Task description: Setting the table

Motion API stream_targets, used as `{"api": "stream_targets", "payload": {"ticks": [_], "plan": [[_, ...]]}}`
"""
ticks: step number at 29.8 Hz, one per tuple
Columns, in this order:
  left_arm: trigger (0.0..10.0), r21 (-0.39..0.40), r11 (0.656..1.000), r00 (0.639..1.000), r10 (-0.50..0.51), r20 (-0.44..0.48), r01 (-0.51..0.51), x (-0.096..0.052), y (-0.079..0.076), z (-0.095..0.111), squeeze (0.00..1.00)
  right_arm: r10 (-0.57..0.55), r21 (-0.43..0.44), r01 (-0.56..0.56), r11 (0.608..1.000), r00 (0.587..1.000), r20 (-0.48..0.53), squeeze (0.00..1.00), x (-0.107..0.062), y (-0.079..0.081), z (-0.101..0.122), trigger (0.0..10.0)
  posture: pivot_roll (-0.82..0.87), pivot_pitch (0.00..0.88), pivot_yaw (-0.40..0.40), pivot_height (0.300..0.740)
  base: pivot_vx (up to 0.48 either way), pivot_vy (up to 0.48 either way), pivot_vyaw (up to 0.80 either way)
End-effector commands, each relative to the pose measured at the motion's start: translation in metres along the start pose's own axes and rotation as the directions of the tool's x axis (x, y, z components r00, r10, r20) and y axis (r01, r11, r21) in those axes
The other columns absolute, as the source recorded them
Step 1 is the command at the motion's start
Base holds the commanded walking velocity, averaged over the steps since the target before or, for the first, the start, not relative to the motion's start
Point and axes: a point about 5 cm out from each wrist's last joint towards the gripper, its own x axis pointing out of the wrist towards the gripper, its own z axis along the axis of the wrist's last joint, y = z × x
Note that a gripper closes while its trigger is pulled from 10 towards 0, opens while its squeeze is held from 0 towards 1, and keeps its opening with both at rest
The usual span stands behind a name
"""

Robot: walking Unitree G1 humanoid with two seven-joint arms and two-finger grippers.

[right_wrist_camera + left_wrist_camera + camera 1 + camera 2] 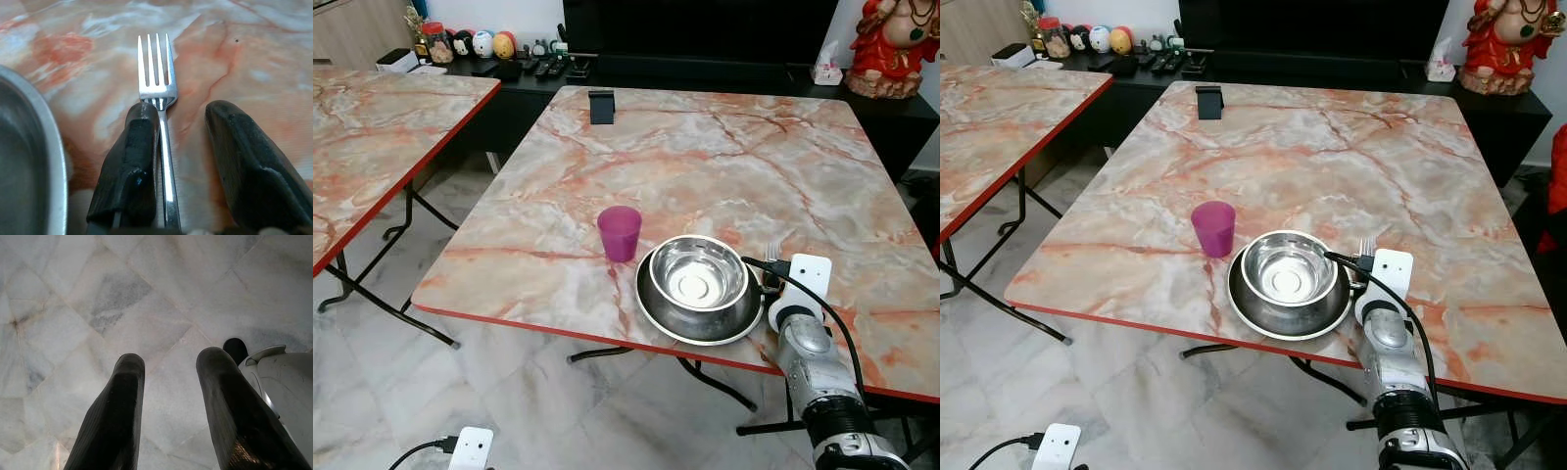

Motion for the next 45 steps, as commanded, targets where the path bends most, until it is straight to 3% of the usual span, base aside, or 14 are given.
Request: {"api": "stream_targets", "payload": {"ticks": [1, 15, 19, 26, 36, 41, 45], "plan": [[10.0, 0.01, 1.0, 0.999, -0.001, -0.034, 0.002, -0.001, 0.003, -0.007, 0.0, -0.004, 0.009, 0.003, 1.0, 0.999, 0.044, 0.0, 0.002, 0.001, 0.009, 10.0, 0.02, 0.0, 0.023, 0.74, 0.0, 0.0, 0.0], [10.0, 0.011, 1.0, 0.999, -0.003, -0.034, 0.003, -0.001, 0.002, -0.006, 0.0, -0.001, 0.023, -0.001, 1.0, 0.996, 0.086, 0.0, 0.001, 0.003, 0.015, 10.0, 0.02, 0.0, 0.024, 0.74, 0.0, 0.0, 0.0], [10.0, 0.012, 1.0, 0.999, -0.003, -0.035, 0.003, -0.001, 0.002, -0.007, 0.0, 0.0, 0.044, -0.008, 0.999, 0.983, 0.183, 0.0, -0.001, 0.003, 0.026, 10.0, 0.02, 0.0, 0.023, 0.74, 0.0, 0.0, 0.0], [10.0, 0.013, 1.0, 0.999, -0.003, -0.039, 0.004, -0.002, 0.003, -0.009, 0.0, -0.004, 0.052, -0.02, 0.998, 0.91, 0.416, 0.0, -0.02, 0.007, 0.042, 10.0, 0.02, 0.0, 0.017, 0.74, 0.0, 0.0, 0.0], [10.0, 0.006, 1.0, 0.999, -0.009, -0.044, 0.01, -0.002, -0.001, -0.011, 0.0, 0.029, 0.03, -0.045, 0.999, 0.916, 0.4, 0.0, -0.018, 0.01, 0.037, 10.0, 0.02, 0.0, -0.002, 0.74, 0.0, 0.0, 0.0], [10.0, 0.007, 1.0, 0.999, -0.012, -0.051, 0.012, -0.003, -0.001, -0.014, 0.0, 0.071, 0.022, -0.092, 0.996, 0.882, 0.467, 0.0, -0.023, 0.019, 0.049, 10.0, 0.01, 0.0, -0.005, 0.74, 0.0, 0.0, 0.0], [10.0, -0.005, 1.0, 0.999, -0.013, -0.046, 0.013, -0.003, -0.002, -0.015, 0.0, 0.08, 0.021, -0.102, 0.995, 0.88, 0.468, 0.0, -0.026, 0.023, 0.044, 10.0, 0.01, 0.0, -0.015, 0.74, 0.0, 0.0, 0.0]]}}
